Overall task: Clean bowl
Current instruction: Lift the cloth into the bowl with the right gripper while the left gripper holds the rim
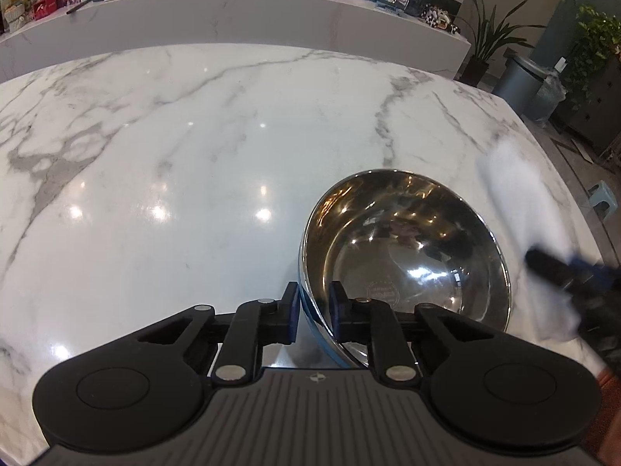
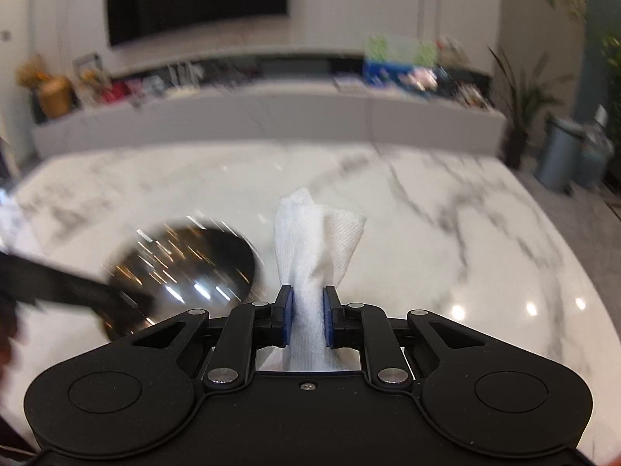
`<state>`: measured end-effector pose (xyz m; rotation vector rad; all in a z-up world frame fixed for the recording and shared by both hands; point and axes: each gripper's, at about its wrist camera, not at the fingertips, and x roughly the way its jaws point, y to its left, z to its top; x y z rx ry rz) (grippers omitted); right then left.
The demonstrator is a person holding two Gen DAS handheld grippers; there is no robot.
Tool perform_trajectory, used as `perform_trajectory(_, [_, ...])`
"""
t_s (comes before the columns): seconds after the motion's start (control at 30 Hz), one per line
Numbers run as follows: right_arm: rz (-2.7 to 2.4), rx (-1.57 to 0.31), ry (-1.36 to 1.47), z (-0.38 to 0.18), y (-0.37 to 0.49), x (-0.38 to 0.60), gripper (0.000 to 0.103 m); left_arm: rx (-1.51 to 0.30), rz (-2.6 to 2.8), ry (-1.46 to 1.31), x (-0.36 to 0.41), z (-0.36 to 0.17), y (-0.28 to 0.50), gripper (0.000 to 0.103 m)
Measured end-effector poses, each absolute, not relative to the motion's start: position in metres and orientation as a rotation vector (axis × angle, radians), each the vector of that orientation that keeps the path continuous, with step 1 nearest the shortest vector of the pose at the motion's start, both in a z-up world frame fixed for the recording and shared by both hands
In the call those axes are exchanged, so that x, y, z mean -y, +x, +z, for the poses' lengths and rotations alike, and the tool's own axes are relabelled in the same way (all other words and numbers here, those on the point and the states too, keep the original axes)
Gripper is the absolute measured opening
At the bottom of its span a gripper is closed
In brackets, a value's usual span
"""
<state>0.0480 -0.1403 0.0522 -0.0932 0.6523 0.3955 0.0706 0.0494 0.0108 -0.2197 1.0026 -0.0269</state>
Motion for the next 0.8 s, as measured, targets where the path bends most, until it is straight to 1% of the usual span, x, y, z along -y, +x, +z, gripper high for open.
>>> perform_trajectory(0.1, [0.475, -0.665, -0.088, 0.055, 0.048, 0.126, 0.014, -1.003, -0.025, -0.220, -0.049, 0.011, 0.070, 0.014])
perform_trajectory(0.23, [0.532, -0.732, -0.111, 0.041, 0.050, 0.110, 0.014, -1.004, -0.027, -0.225, -0.049, 0.012, 0.069, 0.014])
perform_trajectory(0.43, [0.550, -0.802, -0.152, 0.034, 0.058, 0.099, 0.014, -1.002, -0.030, -0.233, -0.050, 0.011, 0.069, 0.014])
perform_trajectory(0.5, [0.548, -0.822, -0.162, 0.031, 0.059, 0.099, 0.014, -1.007, -0.038, -0.252, -0.052, 0.010, 0.069, 0.015])
perform_trajectory(0.6, [0.545, -0.825, -0.176, 0.025, 0.056, 0.099, 0.014, -1.022, -0.061, -0.293, -0.053, 0.005, 0.067, 0.020])
perform_trajectory(0.8, [0.548, -0.842, -0.174, 0.019, 0.056, 0.105, 0.014, -1.015, -0.078, -0.278, -0.047, 0.008, 0.066, 0.021])
